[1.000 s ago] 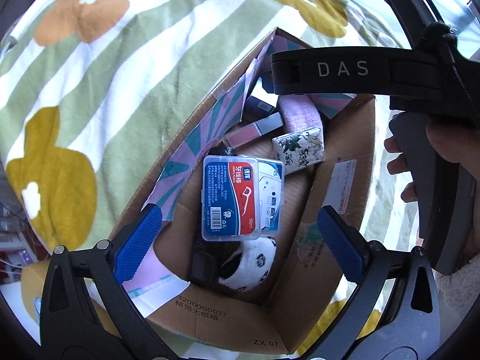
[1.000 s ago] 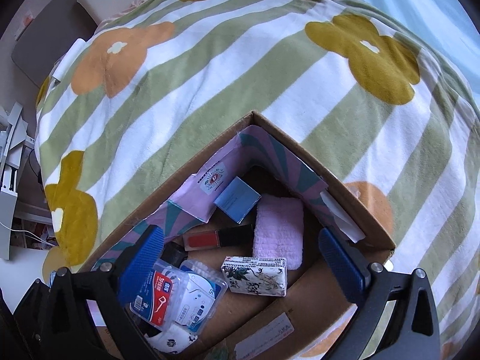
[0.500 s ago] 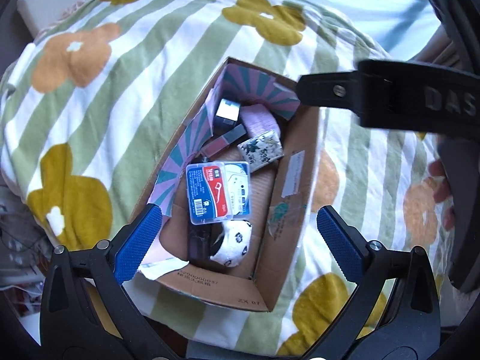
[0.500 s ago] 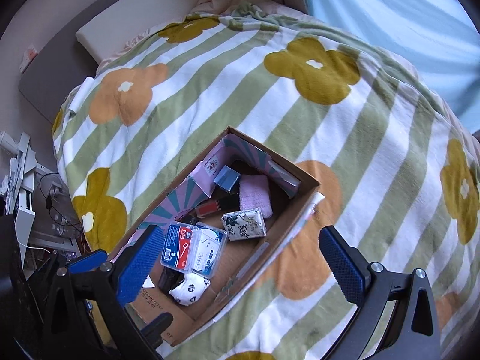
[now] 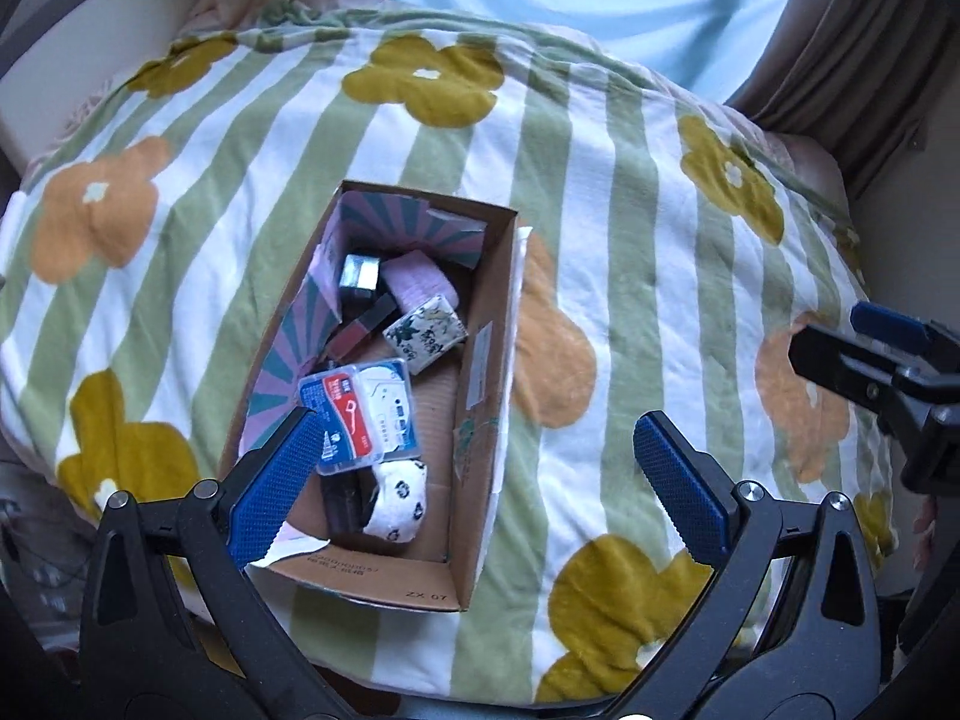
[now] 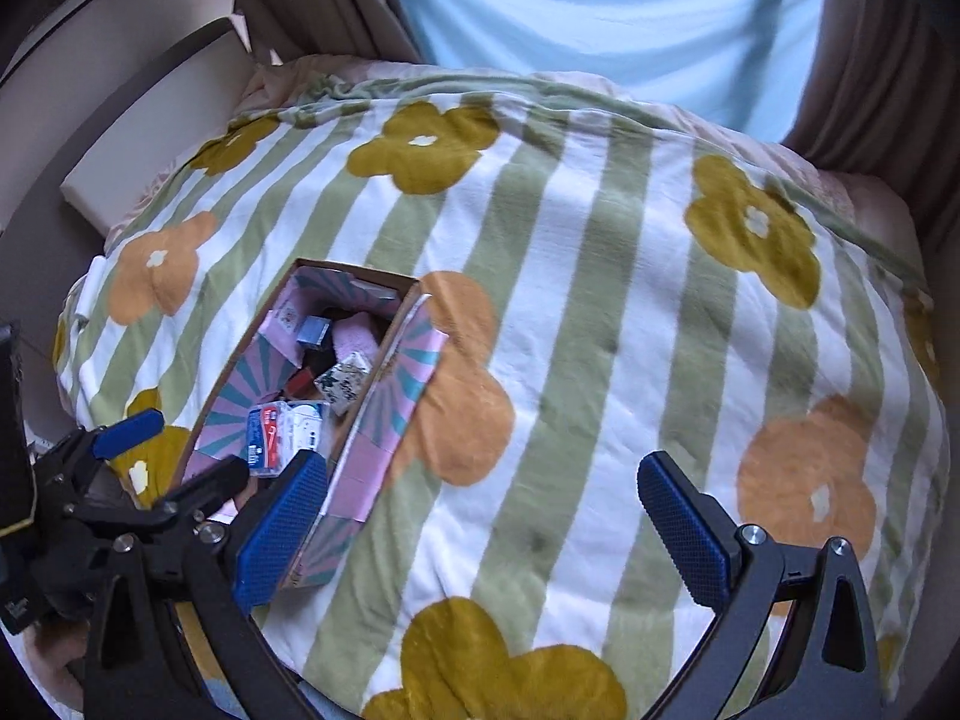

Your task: Organize objects

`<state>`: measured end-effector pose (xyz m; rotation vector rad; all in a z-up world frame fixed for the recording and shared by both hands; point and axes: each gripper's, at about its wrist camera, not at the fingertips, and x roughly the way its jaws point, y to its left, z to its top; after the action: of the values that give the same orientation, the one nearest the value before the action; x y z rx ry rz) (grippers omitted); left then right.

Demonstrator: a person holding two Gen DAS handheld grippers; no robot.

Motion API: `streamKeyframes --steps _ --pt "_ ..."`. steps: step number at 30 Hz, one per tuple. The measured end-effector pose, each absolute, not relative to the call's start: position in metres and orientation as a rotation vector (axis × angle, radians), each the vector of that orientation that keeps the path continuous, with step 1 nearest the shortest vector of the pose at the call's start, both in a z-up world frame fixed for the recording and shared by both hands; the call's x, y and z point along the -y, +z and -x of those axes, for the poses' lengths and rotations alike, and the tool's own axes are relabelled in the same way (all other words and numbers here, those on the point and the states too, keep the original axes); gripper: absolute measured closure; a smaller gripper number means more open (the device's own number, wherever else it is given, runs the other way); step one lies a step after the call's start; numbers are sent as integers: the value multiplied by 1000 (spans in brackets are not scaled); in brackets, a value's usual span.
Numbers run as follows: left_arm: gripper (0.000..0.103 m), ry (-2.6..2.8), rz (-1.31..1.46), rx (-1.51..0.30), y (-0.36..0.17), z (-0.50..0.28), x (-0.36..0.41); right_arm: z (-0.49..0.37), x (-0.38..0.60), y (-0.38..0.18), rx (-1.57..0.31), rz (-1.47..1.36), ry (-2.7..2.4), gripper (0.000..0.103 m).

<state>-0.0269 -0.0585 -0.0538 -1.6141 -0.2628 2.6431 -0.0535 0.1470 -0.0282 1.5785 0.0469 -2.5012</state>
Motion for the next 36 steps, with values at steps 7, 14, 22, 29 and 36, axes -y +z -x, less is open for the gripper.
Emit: streamKeyframes --steps 7,14,22,29,36 --pt "0 2600 1536 163 -45 30 21 25 -203 -39 78 -1687 -2642 0" --pt "0 2540 1516 96 -46 30 -2 15 -221 -34 165 -1685 -2699 0" --pt "0 2519 1509 89 -45 31 -5 12 -223 -31 183 -1666 -2723 0" --pt "0 2530 1521 96 -47 33 -2 11 -227 -28 183 -1665 -2751 0" --pt "0 2536 1530 102 -48 33 -1 10 -229 -28 179 -1671 -2758 0"
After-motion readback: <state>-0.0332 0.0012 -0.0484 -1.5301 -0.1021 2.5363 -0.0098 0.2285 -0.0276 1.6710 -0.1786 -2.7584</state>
